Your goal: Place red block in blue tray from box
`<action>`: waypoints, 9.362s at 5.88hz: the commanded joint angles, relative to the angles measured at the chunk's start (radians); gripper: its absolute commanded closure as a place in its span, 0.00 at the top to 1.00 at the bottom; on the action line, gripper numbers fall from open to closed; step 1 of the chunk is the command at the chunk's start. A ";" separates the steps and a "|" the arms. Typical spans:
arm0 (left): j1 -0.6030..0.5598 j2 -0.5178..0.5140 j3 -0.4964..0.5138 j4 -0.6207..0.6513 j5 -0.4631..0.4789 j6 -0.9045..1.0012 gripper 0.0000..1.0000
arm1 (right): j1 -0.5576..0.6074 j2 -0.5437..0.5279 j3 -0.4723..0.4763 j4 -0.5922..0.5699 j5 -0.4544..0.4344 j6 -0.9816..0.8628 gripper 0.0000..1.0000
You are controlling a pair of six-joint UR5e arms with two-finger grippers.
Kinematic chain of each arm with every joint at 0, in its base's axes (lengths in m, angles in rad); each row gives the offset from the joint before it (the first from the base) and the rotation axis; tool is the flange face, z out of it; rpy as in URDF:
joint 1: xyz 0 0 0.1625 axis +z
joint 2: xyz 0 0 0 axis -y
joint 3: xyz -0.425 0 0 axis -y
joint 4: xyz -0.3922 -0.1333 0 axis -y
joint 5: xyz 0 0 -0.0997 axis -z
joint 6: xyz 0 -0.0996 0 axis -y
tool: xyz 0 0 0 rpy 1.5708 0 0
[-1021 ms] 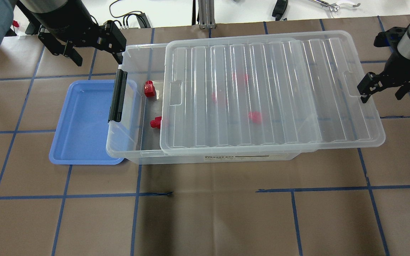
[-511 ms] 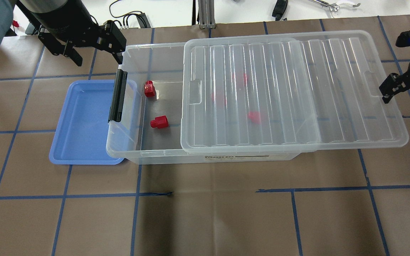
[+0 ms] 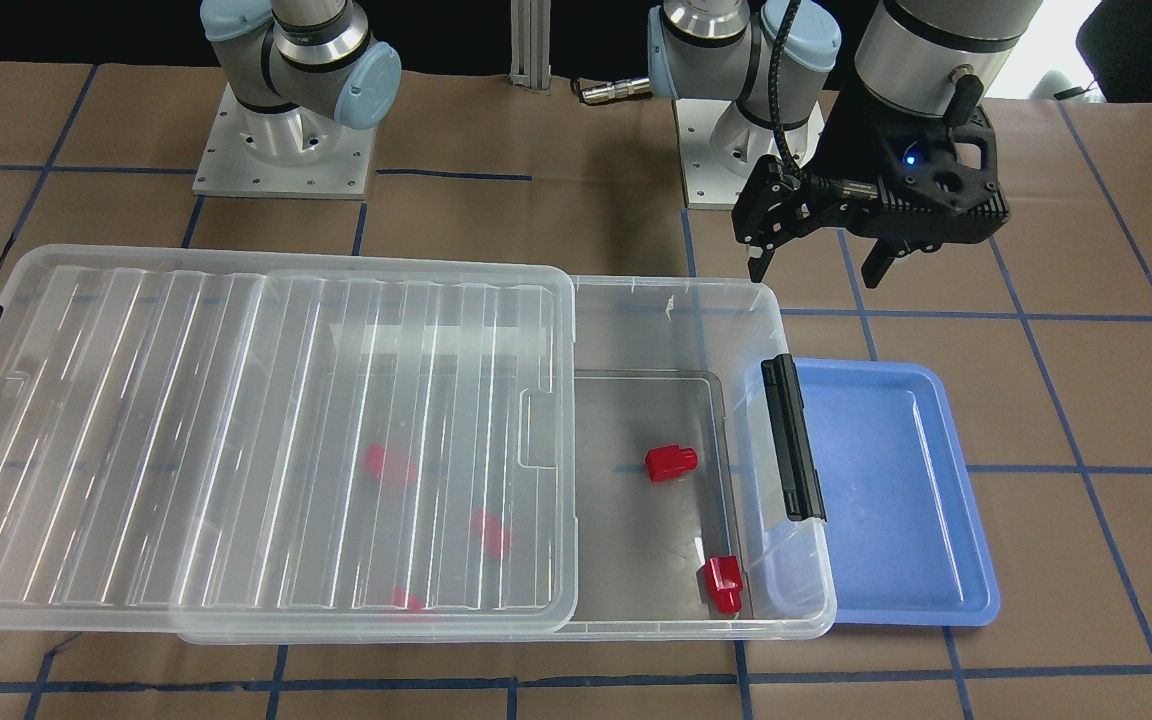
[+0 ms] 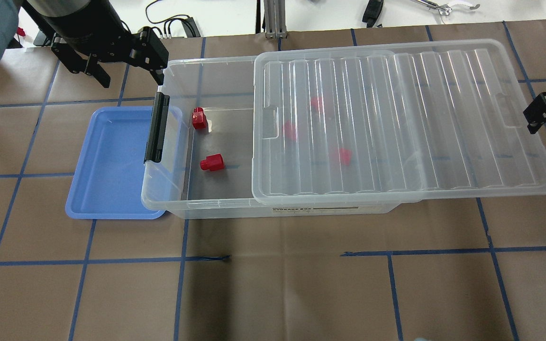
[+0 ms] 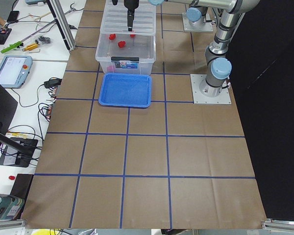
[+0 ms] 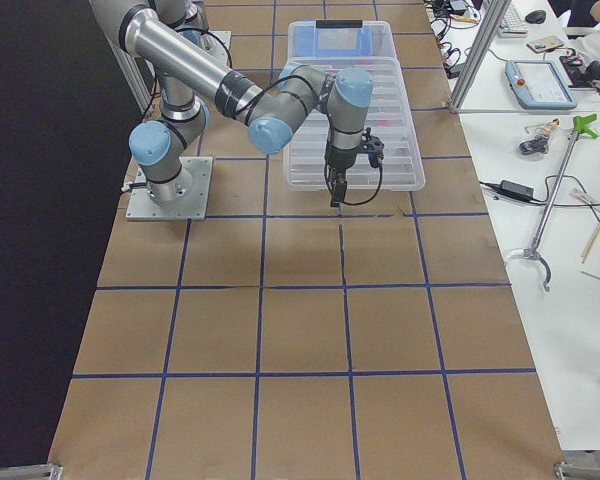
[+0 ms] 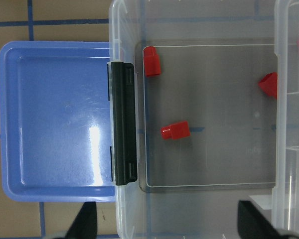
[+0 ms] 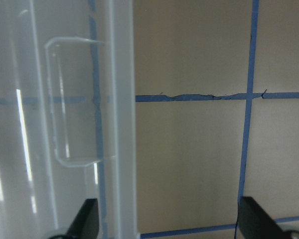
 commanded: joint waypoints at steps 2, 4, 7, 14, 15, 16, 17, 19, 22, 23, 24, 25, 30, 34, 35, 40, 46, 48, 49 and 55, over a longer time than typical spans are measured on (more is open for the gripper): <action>0.000 -0.001 0.001 -0.001 -0.001 0.000 0.98 | 0.227 -0.032 -0.197 0.303 0.043 0.377 1.00; -0.001 -0.004 0.001 -0.001 0.001 -0.002 0.98 | 0.334 -0.012 -0.303 0.384 0.110 0.495 1.00; -0.027 -0.045 -0.017 -0.030 -0.005 0.372 0.98 | 0.431 -0.009 -0.333 0.398 0.177 0.579 1.00; -0.080 -0.336 -0.221 0.409 0.044 1.423 0.94 | 0.481 -0.005 -0.331 0.387 0.135 0.570 1.00; -0.086 -0.360 -0.269 0.500 0.044 1.446 0.95 | 0.481 -0.002 -0.334 0.382 0.137 0.569 1.00; -0.083 -0.364 -0.283 0.504 0.025 1.433 0.95 | 0.481 -0.002 -0.334 0.382 0.134 0.569 1.00; -0.084 -0.378 -0.309 0.512 0.021 1.395 0.95 | 0.481 -0.002 -0.334 0.382 0.135 0.570 1.00; -0.084 -0.375 -0.401 0.618 0.004 1.393 0.90 | 0.481 -0.002 -0.333 0.381 0.135 0.569 1.00; -0.083 -0.375 -0.394 0.616 -0.009 1.394 0.03 | 0.480 -0.002 -0.328 0.381 0.135 0.569 1.00; -0.086 -0.343 -0.380 0.602 -0.010 1.388 0.00 | 0.480 -0.002 -0.327 0.381 0.135 0.569 1.00; -0.074 -0.273 -0.329 0.511 -0.015 1.349 0.00 | 0.480 -0.002 -0.327 0.381 0.137 0.567 1.00; -0.084 -0.219 -0.227 0.342 -0.025 1.345 0.00 | 0.480 -0.002 -0.325 0.381 0.137 0.566 1.00; 0.263 -0.149 -0.093 0.212 -0.045 1.478 0.01 | 0.260 -0.001 -0.319 0.378 0.129 0.291 1.00; 0.399 -0.234 -0.468 0.566 -0.041 1.761 0.02 | -0.078 0.141 -0.305 0.203 -0.012 -0.080 1.00; 0.390 -0.290 -0.476 0.617 -0.044 1.759 0.04 | -0.122 0.195 -0.305 0.189 -0.012 -0.086 1.00; 0.365 -0.257 -0.422 0.571 -0.035 1.726 0.98 | -0.100 0.202 -0.189 0.122 0.089 -0.059 1.00; 0.036 -0.112 0.071 -0.123 -0.001 0.824 0.98 | 0.059 0.124 -0.098 0.129 0.114 0.137 1.00; -0.006 -0.076 0.032 -0.128 0.010 0.587 0.98 | 0.124 0.099 -0.068 0.129 0.114 0.217 1.00; -0.003 0.000 -0.025 -0.119 0.027 0.554 0.98 | 0.147 0.088 -0.051 0.129 0.114 0.252 1.00; 0.043 0.090 -0.097 -0.028 0.048 0.037 0.98 | 0.288 0.053 -0.104 0.150 0.100 0.380 1.00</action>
